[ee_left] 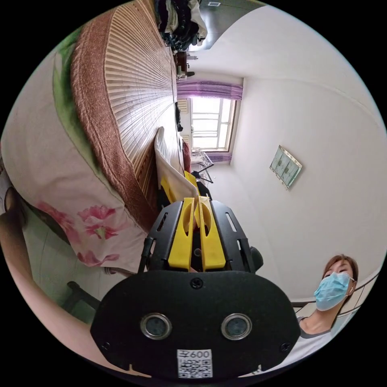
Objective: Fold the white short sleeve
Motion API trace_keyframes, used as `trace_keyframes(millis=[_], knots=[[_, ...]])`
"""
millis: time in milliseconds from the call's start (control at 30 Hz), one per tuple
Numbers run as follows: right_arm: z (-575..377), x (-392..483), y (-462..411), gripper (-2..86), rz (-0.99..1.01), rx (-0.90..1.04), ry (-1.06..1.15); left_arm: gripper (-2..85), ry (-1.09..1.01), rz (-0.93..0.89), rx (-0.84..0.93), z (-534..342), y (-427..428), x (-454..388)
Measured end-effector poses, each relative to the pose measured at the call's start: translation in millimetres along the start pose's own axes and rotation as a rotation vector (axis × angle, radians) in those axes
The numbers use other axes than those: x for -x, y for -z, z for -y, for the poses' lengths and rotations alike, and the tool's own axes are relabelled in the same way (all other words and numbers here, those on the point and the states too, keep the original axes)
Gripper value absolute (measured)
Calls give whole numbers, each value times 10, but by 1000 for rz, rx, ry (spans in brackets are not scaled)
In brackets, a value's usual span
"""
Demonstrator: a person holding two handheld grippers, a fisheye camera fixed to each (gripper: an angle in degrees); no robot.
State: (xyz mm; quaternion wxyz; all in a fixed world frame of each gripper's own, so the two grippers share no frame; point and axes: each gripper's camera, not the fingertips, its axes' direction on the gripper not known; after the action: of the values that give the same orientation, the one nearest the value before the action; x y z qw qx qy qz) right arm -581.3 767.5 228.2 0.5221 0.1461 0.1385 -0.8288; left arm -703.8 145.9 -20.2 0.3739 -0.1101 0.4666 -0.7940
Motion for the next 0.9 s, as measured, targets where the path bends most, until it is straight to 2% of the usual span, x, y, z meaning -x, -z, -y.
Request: trace_keyframes(millis=[133,333,700,800,900], knots=[[208,-116,-155,94,46,167,-79,20,-17,6,-5,26,17,67],[439,-115,32,65,54,73,-35,20,12,-31,-19,101,-19,245],[621,-41,147,0,96,127,44,30,17,26,-16,229,-241,483],[605,-89,171,-4,99,125,7,60,-4,100,-67,293,-302,483],[524,-188,197,-6,114,106,-70,121,-20,112,-35,520,-397,499]])
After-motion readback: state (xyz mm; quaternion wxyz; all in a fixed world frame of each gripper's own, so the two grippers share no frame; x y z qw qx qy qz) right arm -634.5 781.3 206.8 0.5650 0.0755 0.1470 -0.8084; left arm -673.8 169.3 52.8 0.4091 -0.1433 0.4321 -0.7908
